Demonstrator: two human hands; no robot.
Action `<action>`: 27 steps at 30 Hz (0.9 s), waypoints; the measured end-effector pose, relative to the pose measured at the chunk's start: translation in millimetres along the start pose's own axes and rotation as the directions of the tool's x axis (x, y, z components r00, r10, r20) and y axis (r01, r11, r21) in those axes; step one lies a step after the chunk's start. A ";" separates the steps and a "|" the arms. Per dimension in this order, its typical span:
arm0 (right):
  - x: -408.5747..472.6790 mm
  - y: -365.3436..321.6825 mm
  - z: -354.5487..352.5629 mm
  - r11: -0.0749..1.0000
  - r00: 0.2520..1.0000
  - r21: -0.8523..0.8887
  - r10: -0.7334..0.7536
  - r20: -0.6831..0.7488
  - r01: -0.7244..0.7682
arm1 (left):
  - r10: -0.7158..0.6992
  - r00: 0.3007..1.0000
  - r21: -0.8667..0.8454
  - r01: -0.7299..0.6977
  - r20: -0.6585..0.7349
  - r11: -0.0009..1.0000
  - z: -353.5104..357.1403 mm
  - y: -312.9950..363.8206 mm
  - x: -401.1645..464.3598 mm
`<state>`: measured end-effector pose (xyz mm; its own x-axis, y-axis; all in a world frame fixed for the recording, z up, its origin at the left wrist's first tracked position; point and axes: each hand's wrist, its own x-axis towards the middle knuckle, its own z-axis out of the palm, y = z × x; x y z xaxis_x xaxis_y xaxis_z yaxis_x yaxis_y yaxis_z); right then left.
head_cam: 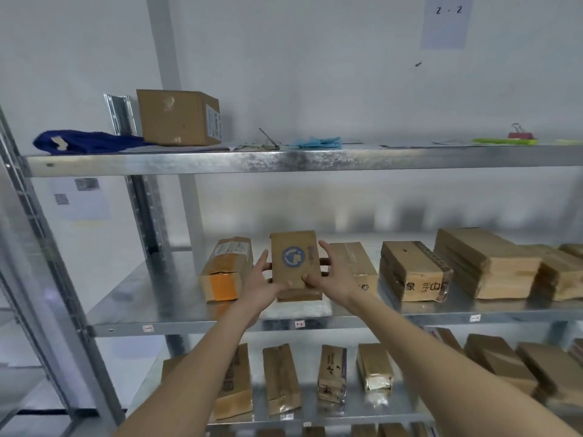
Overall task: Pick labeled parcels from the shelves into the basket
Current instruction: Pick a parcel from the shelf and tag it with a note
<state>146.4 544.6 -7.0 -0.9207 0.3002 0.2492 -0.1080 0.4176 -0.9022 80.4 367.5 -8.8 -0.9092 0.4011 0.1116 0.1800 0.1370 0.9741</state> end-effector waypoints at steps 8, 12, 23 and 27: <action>-89.0 -54.8 21.7 1.000 0.999 -0.021 -0.021 -0.050 0.020 | 0.075 0.997 -0.099 -0.072 0.030 0.992 -35.3 19.6 -86.8; -132.3 -72.7 36.1 1.000 0.993 -0.001 -0.015 -0.118 0.015 | 0.078 0.997 -0.162 -0.077 0.003 0.984 -49.3 27.8 -130.3; -220.1 -129.2 46.3 0.996 0.974 0.080 0.059 -0.219 -0.042 | 0.079 0.991 -0.131 -0.092 -0.104 0.987 -67.8 60.1 -224.2; -251.8 -143.1 40.3 0.994 0.978 0.098 0.074 -0.196 -0.056 | 0.115 0.992 -0.166 -0.123 -0.058 0.978 -78.0 71.2 -257.0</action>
<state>378.6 374.7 45.1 -0.8351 0.4922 0.2457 -0.0930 0.3138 -0.9449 297.6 203.5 47.2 -0.9027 0.3611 0.2339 0.2255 -0.0658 0.9720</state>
